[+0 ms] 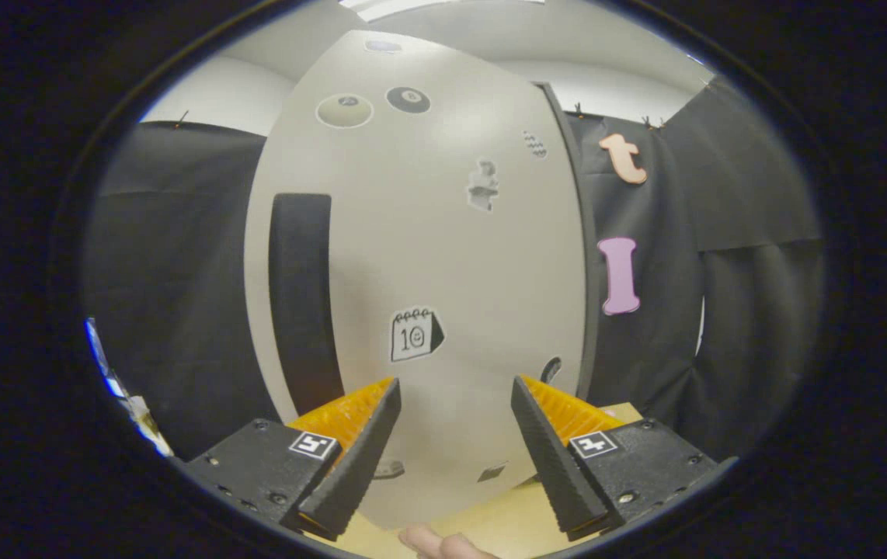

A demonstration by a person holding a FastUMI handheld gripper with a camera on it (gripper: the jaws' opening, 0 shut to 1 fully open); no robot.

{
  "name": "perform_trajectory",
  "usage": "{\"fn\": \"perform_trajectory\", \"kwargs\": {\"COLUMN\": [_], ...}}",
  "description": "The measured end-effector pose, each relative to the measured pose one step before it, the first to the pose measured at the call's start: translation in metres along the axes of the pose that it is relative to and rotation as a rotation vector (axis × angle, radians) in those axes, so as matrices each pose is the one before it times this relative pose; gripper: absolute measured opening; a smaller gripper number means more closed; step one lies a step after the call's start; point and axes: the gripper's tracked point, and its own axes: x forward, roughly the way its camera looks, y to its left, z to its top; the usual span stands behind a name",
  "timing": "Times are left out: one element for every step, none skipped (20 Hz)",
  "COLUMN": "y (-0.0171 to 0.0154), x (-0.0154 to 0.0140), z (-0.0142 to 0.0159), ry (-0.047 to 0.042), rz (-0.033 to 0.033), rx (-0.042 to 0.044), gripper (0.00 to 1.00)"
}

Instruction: Open the shoe cabinet door, grab the shoes and put them into the shoe cabinet, then close the shoe cabinet door.

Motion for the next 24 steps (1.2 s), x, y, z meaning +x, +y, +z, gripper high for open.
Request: {"fn": "perform_trajectory", "kwargs": {"y": [0.00454, 0.00621, 0.00171, 0.00187, -0.00096, 0.00051, 0.00018, -0.00072, -0.00294, -0.00435, -0.00165, -0.00484, -0.00877, -0.00765, -0.00418, -0.00214, -0.00306, -0.00566, -0.00635, -0.00552, -0.00581, -0.00463, -0.0063, -0.00383], "x": [0.00072, 0.00268, -0.00002, -0.00053, -0.00343, -0.00572, -0.00243, -0.00623, -0.00713, -0.00952, -0.0099, -0.01143, -0.01283, -0.0126, -0.01121, -0.00865, -0.00873, -0.00833, -0.00875, -0.0098, -0.01157, -0.00722, -0.00969, -0.01037], "z": [-0.00442, -0.00259, -0.00195, -0.00127, 0.00066, -0.00024, -0.00063, 0.00092, 0.00039, 0.00098, 0.00343, 0.00178, 0.00135, 0.00284, 0.00366, 0.00158, -0.00034, -0.00151, -0.00106, -0.00405, -0.0012, 0.00146, 0.0024, 0.00286], "ry": [0.00849, 0.00307, -0.00424, -0.01112, -0.01325, -0.0102, -0.00233, -0.00726, 0.00083, -0.00102, -0.0096, -0.00465, -0.00403, -0.00965, -0.01319, -0.00568, 0.0007, 0.00401, 0.00571, 0.01321, 0.0043, -0.00842, -0.00939, -0.02098], "rz": [-0.0001, -0.00192, -0.00689, -0.00898, -0.01926, -0.00757, -0.00267, -0.0053, -0.01413, -0.00843, 0.00202, -0.01178, -0.02506, -0.01711, -0.0001, 0.01109, 0.00857, 0.00071, -0.00422, -0.00359, -0.00536, -0.01562, -0.01459, -0.00607], "rx": [0.01388, 0.00295, -0.01444, -0.01669, -0.00398, 0.0038, 0.00449, 0.00566, -0.00213, 0.00089, 0.0043, -0.00211, 0.00041, 0.00941, 0.01138, 0.00804, 0.00383, 0.00037, -0.00173, -0.00424, -0.00001, 0.00128, -0.0063, -0.01109], "gripper": [0.97, 0.98, 0.98, 0.98, 0.98, 0.98, 0.98, 0.99, 0.99, 0.99, 0.99, 0.99, 0.99, 0.99, 0.99, 0.99, 0.99, 0.99, 0.99, 0.99, 0.99, 0.99, 0.99, 0.99]}}
